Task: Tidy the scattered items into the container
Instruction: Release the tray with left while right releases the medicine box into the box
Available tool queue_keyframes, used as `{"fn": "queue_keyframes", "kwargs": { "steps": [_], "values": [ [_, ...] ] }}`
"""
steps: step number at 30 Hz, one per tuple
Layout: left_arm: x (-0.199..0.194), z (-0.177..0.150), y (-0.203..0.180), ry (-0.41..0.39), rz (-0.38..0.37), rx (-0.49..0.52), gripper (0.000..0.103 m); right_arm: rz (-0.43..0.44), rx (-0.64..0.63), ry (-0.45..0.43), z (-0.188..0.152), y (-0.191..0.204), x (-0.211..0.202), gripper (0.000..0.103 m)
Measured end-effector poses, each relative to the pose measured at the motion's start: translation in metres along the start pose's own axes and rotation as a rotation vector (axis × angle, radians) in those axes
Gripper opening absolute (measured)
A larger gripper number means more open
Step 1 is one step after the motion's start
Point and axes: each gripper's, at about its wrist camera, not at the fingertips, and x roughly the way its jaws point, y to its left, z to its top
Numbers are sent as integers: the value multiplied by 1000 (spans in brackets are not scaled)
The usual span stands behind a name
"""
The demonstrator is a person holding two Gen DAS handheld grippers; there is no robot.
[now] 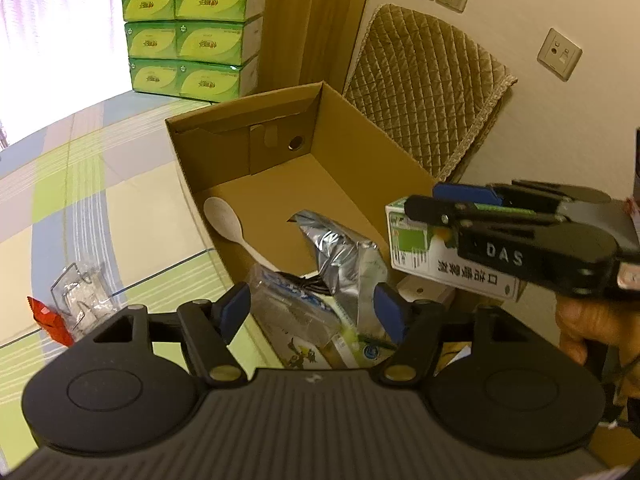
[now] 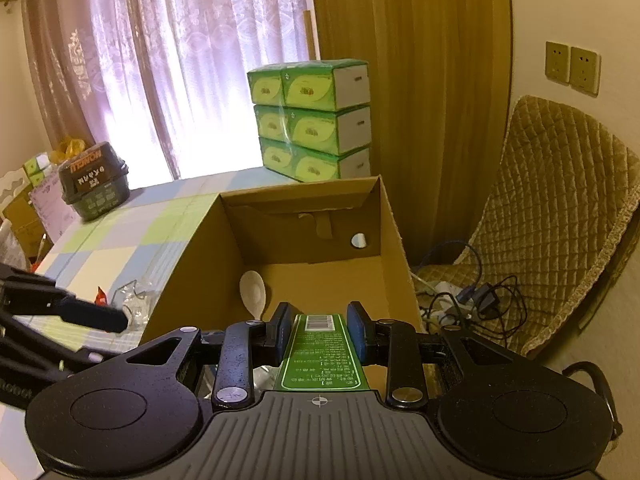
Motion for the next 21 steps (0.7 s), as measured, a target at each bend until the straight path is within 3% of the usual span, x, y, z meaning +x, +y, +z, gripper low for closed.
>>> {"fn": "queue_keyframes", "kwargs": {
  "steps": [5,6,7,8,21],
  "values": [
    [-3,-7,6,3,9,-6,64,9,17,-19,1,-3,-3,35],
    [-5,-8,8,3,10,-8,64,7,18,-21,1,-4,-4,52],
    [-6,-10,9,2,12,-9,64,1,19,-29,1,-4,-6,76],
    [-7,-12,11,1,15,-11,64,-7,20,-43,0,-3,-10,79],
    [-40,-63,51,1,66,-92,66,34,-2,-57,-10,25,-39,79]
  ]
}}
